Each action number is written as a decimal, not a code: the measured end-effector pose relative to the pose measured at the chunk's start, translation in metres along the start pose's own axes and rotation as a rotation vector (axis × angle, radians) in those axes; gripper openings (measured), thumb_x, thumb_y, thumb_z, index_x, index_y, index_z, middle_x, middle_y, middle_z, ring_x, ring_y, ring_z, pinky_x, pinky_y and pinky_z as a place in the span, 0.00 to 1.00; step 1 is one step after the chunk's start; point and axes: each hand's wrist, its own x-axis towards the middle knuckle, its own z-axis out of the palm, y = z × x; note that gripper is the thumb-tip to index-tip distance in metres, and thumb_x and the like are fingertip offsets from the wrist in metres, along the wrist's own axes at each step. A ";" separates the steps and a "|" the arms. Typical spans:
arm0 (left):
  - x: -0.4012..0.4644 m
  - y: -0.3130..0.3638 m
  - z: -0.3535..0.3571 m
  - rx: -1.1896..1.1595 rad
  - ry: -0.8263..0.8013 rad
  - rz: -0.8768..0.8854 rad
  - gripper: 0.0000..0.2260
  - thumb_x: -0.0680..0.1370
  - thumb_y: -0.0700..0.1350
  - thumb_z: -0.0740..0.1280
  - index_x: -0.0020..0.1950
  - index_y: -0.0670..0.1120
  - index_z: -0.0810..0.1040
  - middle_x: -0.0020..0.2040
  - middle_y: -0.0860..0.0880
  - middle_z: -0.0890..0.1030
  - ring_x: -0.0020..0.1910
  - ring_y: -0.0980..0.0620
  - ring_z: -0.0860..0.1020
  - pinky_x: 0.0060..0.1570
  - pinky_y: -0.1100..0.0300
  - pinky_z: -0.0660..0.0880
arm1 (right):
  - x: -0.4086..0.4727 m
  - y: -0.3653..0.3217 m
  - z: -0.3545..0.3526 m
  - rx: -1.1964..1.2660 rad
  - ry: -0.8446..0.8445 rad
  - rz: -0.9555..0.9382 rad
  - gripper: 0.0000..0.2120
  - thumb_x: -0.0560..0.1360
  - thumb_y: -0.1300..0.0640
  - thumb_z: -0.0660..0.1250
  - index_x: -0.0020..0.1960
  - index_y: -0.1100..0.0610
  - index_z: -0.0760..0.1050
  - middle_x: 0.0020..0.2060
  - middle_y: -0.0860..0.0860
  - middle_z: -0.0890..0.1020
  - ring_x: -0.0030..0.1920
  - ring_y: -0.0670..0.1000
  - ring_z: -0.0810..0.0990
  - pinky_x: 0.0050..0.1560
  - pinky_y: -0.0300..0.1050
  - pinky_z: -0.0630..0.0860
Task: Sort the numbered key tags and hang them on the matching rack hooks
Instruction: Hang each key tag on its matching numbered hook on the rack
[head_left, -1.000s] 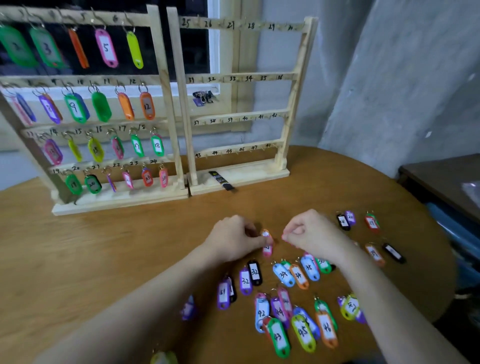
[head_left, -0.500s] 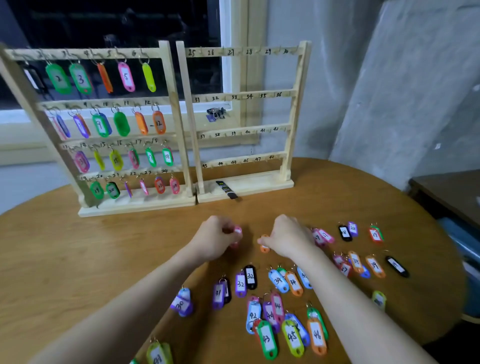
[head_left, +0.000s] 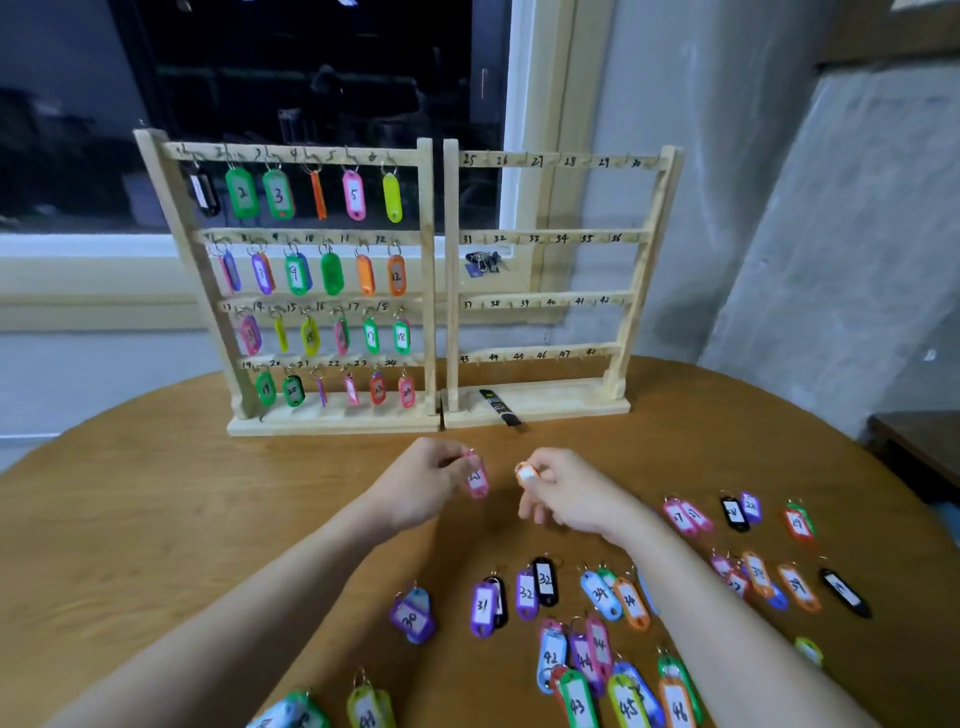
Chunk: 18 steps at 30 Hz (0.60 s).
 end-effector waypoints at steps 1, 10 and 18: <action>-0.001 0.000 -0.003 0.001 0.007 0.001 0.15 0.84 0.48 0.62 0.45 0.46 0.85 0.37 0.49 0.84 0.34 0.57 0.73 0.39 0.62 0.70 | 0.000 -0.005 -0.001 0.052 -0.006 -0.027 0.06 0.85 0.57 0.59 0.52 0.54 0.74 0.36 0.49 0.85 0.36 0.48 0.81 0.35 0.40 0.72; 0.007 0.034 -0.053 0.121 0.108 0.080 0.19 0.86 0.51 0.58 0.36 0.49 0.76 0.34 0.49 0.76 0.27 0.61 0.69 0.30 0.68 0.66 | 0.004 -0.068 -0.031 0.321 0.121 -0.151 0.13 0.86 0.55 0.55 0.47 0.59 0.71 0.25 0.45 0.63 0.23 0.48 0.64 0.30 0.43 0.62; 0.050 0.100 -0.118 0.025 0.372 0.210 0.18 0.83 0.50 0.64 0.40 0.41 0.83 0.29 0.51 0.74 0.22 0.61 0.66 0.24 0.69 0.62 | 0.023 -0.127 -0.082 0.372 0.229 -0.255 0.12 0.85 0.52 0.60 0.53 0.57 0.80 0.26 0.47 0.67 0.28 0.49 0.66 0.32 0.42 0.65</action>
